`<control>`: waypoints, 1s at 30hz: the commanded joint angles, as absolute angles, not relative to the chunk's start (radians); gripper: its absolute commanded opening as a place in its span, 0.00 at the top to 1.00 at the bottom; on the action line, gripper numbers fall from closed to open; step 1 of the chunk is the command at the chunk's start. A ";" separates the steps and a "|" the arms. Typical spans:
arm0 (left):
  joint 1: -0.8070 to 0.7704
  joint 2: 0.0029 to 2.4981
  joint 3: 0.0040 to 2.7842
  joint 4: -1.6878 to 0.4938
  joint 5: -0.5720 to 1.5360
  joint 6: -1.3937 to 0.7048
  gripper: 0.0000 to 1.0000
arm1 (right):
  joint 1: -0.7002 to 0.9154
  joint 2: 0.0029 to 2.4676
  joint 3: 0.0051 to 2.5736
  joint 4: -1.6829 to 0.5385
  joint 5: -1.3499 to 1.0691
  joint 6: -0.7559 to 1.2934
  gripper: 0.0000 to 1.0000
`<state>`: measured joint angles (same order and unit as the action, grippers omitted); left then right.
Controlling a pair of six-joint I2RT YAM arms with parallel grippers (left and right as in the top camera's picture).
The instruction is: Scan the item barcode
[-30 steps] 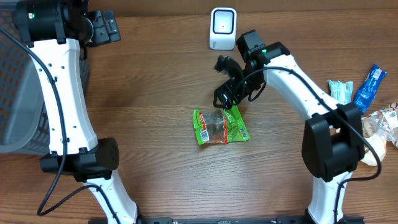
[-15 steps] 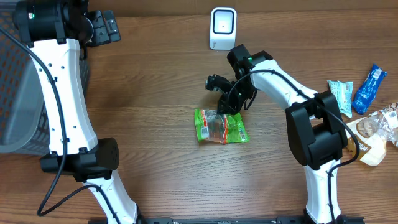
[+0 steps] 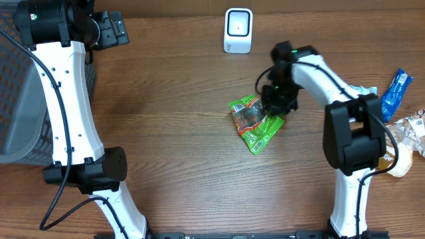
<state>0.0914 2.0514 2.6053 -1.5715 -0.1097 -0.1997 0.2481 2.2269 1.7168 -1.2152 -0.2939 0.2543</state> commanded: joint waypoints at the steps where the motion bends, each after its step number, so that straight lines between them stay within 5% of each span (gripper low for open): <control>1: 0.084 2.027 2.615 -1.571 -0.112 -0.187 0.00 | 0.220 2.209 1.737 -1.245 -0.511 0.151 0.39; 8: 0.084 2.027 2.615 -1.571 -0.112 -0.187 0.00 | 0.163 2.183 1.728 -1.260 -0.552 -0.278 0.09; 17: 0.084 2.027 2.615 -1.571 -0.112 -0.187 0.00 | 0.244 2.185 1.438 -0.870 -0.645 -0.419 0.04; 19: 0.084 2.027 2.615 -1.571 -0.112 -0.187 0.00 | 0.276 2.185 1.402 -0.823 -0.645 -0.382 0.11; 22: 0.084 2.027 2.615 -1.571 -0.112 -0.187 0.00 | 0.301 2.185 1.402 -0.846 -0.649 -0.345 0.80; 23: 0.084 2.027 2.615 -1.571 -0.112 -0.187 0.00 | 0.306 2.185 1.402 -0.852 -0.649 -0.327 0.93; 30: 0.084 2.027 2.615 -1.571 -0.112 -0.187 0.00 | 0.300 2.182 1.411 -0.919 -0.661 -0.204 0.96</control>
